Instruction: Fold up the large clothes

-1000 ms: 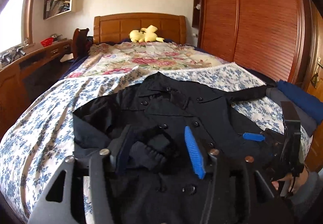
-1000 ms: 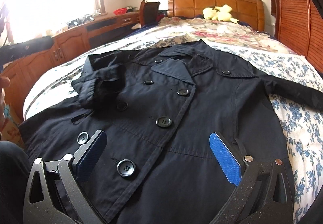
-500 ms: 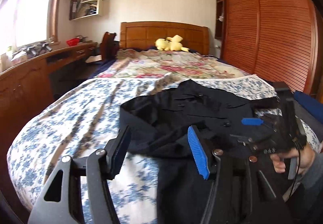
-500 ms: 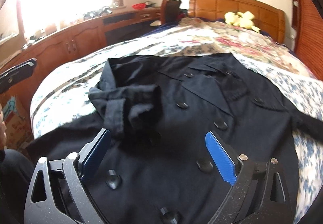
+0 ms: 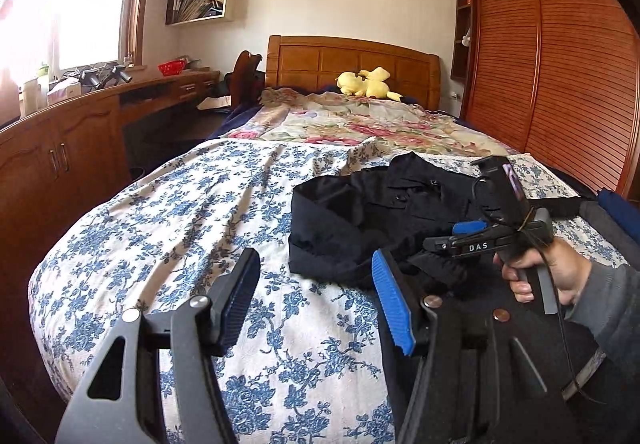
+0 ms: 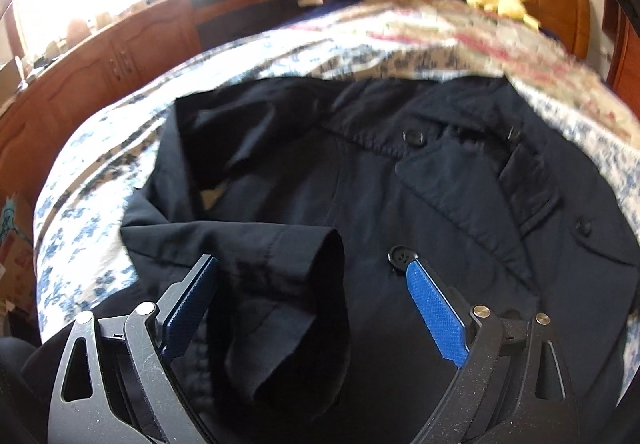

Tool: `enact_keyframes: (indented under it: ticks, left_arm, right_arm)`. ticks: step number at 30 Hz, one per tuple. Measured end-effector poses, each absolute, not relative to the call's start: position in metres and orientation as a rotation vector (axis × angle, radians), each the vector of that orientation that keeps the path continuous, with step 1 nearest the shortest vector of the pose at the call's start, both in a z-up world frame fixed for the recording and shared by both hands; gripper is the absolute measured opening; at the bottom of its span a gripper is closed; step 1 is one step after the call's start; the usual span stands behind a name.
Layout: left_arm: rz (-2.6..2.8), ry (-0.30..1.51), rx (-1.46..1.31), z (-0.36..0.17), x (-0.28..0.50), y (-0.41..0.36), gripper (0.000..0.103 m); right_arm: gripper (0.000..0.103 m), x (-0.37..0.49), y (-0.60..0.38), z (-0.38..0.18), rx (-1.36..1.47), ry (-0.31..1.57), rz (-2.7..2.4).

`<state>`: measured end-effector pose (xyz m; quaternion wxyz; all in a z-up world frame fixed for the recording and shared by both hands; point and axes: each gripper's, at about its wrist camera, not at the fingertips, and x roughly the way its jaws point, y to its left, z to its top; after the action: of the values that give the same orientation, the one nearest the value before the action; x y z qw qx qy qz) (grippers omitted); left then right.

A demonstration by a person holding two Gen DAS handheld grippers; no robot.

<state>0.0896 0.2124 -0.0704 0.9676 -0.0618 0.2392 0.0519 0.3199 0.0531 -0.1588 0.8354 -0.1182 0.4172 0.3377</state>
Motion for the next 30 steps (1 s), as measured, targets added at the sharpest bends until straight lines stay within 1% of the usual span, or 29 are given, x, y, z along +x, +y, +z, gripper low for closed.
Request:
enact_keyframes:
  ticks: [2, 3, 4, 5, 6, 7, 9, 10, 12, 16, 20, 24, 30]
  left_arm:
    - [0.101, 0.486, -0.125, -0.071, 0.089, 0.213, 0.057]
    - [0.100, 0.487, -0.124, -0.072, 0.089, 0.213, 0.057]
    - [0.099, 0.488, -0.123, -0.072, 0.089, 0.213, 0.057]
    - [0.096, 0.490, -0.123, -0.073, 0.090, 0.212, 0.057]
    - [0.092, 0.492, -0.122, -0.073, 0.091, 0.211, 0.057]
    - [0.087, 0.493, -0.121, -0.074, 0.092, 0.209, 0.057]
    - [0.079, 0.494, -0.120, -0.074, 0.093, 0.205, 0.057]
    - [0.075, 0.494, -0.118, -0.074, 0.094, 0.203, 0.057]
    - [0.069, 0.494, -0.111, -0.075, 0.096, 0.198, 0.057]
    - [0.065, 0.486, -0.106, -0.076, 0.098, 0.189, 0.057]
    - [0.061, 0.475, -0.107, -0.077, 0.101, 0.182, 0.057]
    - [0.063, 0.480, -0.104, -0.078, 0.104, 0.178, 0.057]
    - [0.032, 0.490, -0.130, -0.078, 0.109, 0.175, 0.057]
  right_arm:
    - [0.095, 0.323, 0.054, -0.167, -0.235, 0.916, 0.731]
    - [0.088, 0.323, 0.053, -0.170, -0.224, 0.932, 0.750]
    - [0.079, 0.322, 0.053, -0.172, -0.217, 0.942, 0.768]
    - [0.073, 0.320, 0.053, -0.173, -0.211, 0.952, 0.786]
    - [0.057, 0.317, 0.053, -0.174, -0.213, 0.959, 0.803]
    - [0.039, 0.315, 0.053, -0.174, -0.220, 0.960, 0.816]
    - [0.022, 0.305, 0.052, -0.171, -0.255, 0.940, 0.829]
    - [0.018, 0.298, 0.051, -0.167, -0.268, 0.925, 0.844]
    - [0.013, 0.284, 0.048, -0.157, -0.285, 0.888, 0.876]
    - [0.010, 0.256, 0.032, -0.126, -0.278, 0.774, 0.858]
    - [0.009, 0.231, 0.005, -0.088, -0.229, 0.666, 0.832]
    - [0.008, 0.212, -0.026, -0.061, -0.189, 0.599, 0.803]
    - [0.008, 0.190, -0.072, -0.036, -0.194, 0.513, 0.715]
